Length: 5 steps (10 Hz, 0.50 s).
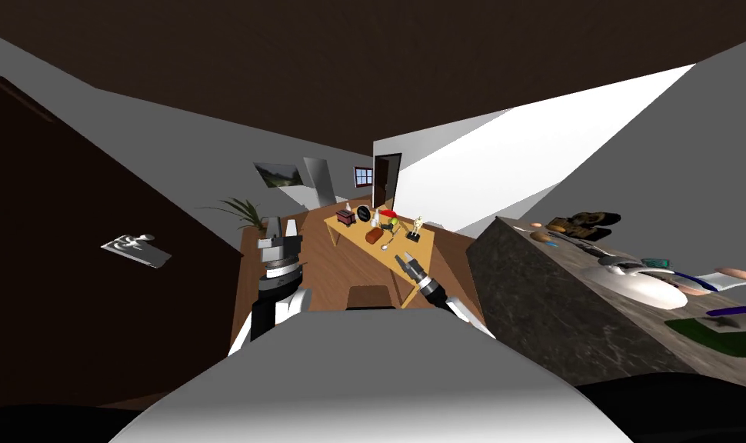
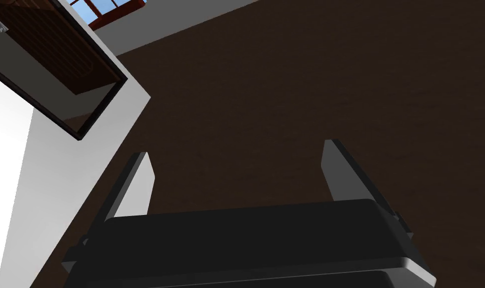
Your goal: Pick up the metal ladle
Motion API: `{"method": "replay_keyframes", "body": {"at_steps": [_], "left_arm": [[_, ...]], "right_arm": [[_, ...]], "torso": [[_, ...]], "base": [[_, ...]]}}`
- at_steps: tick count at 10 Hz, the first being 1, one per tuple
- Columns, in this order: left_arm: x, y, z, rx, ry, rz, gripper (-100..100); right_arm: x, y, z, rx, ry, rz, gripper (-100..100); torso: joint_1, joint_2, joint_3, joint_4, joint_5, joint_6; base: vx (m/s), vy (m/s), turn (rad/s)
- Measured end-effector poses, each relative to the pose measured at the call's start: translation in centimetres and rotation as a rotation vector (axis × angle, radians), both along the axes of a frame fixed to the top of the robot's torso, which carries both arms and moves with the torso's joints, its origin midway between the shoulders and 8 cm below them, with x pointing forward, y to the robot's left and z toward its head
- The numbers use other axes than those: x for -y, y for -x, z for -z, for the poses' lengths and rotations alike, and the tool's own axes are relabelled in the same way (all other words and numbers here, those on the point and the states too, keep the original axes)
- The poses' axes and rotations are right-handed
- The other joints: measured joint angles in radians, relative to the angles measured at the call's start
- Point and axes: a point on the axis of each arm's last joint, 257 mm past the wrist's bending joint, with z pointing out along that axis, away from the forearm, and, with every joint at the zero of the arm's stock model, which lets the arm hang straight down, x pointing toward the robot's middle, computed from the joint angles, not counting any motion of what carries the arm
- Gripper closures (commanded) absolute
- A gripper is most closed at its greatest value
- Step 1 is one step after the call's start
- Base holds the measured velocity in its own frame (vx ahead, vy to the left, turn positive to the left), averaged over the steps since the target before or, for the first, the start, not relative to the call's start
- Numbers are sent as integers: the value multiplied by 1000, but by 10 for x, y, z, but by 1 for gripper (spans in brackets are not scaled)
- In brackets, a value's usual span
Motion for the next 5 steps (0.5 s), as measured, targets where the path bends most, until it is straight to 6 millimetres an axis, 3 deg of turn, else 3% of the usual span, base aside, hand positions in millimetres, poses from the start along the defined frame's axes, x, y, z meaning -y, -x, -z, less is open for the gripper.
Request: {"method": "replay_keyframes", "body": {"at_steps": [5], "left_arm": [[0,0,0,0,0,0,0]], "right_arm": [[3,8,58,-14,272,-69,-100]], "torso": [[0,-1,-1,0,0,0]], "base": [[-4,-14,148]]}}
